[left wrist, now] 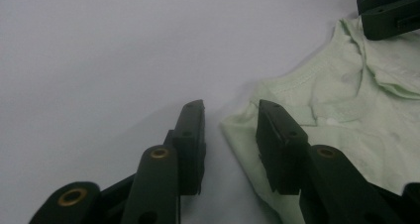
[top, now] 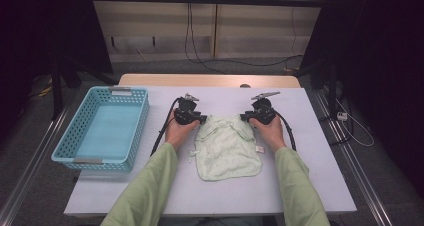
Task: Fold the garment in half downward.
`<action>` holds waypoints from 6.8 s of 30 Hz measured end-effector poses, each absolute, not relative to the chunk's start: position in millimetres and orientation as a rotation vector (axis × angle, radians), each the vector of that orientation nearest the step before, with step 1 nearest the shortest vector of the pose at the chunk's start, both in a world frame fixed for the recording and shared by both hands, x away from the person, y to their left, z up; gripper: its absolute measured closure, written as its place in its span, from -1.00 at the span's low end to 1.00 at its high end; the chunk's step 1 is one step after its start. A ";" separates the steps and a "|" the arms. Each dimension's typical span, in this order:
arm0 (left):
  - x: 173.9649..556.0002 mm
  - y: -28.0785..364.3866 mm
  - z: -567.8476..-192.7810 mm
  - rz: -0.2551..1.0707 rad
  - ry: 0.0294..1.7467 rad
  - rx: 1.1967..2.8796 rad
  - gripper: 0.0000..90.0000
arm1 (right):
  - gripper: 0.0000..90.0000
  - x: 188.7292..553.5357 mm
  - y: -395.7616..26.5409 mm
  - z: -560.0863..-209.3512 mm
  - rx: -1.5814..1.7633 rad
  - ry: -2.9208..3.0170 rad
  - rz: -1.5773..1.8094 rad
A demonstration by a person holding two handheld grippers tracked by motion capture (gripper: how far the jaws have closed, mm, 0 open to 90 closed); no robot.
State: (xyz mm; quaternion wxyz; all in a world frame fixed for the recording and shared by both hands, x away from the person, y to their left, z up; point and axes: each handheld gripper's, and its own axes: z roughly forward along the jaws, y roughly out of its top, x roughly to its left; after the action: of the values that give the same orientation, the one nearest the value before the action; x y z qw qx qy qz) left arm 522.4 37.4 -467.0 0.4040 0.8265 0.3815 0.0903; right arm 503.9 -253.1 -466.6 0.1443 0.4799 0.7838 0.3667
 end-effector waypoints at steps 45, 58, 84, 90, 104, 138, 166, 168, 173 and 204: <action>520.2 43.2 -449.4 0.205 0.963 1.965 0.99 | 1.00 493.3 -263.6 -441.6 1.381 2.126 1.207; 533.0 35.5 -436.8 0.219 0.938 1.941 0.99 | 1.00 497.7 -271.9 -437.1 1.410 2.053 1.238; 528.5 38.2 -428.5 0.236 0.884 1.902 0.99 | 1.00 497.5 -274.7 -425.2 1.365 2.016 1.304; 521.5 39.7 -423.7 0.243 0.870 1.892 0.99 | 1.00 491.4 -275.2 -419.4 1.345 2.003 1.334; 503.0 45.2 -416.6 0.260 0.825 1.909 0.99 | 1.00 473.9 -273.4 -417.0 1.306 2.000 1.376; 460.0 41.4 -408.4 0.243 0.733 1.928 0.99 | 1.00 429.0 -266.5 -410.8 1.185 2.076 1.410; 428.8 44.5 -417.6 0.189 0.679 1.994 0.99 | 1.00 396.8 -266.3 -421.0 1.142 2.168 1.357; 426.2 45.4 -418.8 0.180 0.679 1.987 0.98 | 1.00 395.1 -265.2 -421.0 1.138 2.173 1.358; 420.3 46.9 -422.4 0.177 0.670 2.006 0.98 | 1.00 390.0 -264.1 -423.2 1.127 2.193 1.354; 403.3 52.2 -439.8 0.162 0.648 2.082 0.98 | 1.00 369.3 -266.1 -435.8 1.125 2.284 1.299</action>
State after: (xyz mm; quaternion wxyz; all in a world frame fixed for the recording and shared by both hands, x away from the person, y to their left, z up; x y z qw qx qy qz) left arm 403.3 52.2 -439.8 0.4598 0.8456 0.2630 0.0659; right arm 369.3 -266.1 -435.8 0.1411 0.3896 0.7911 0.4499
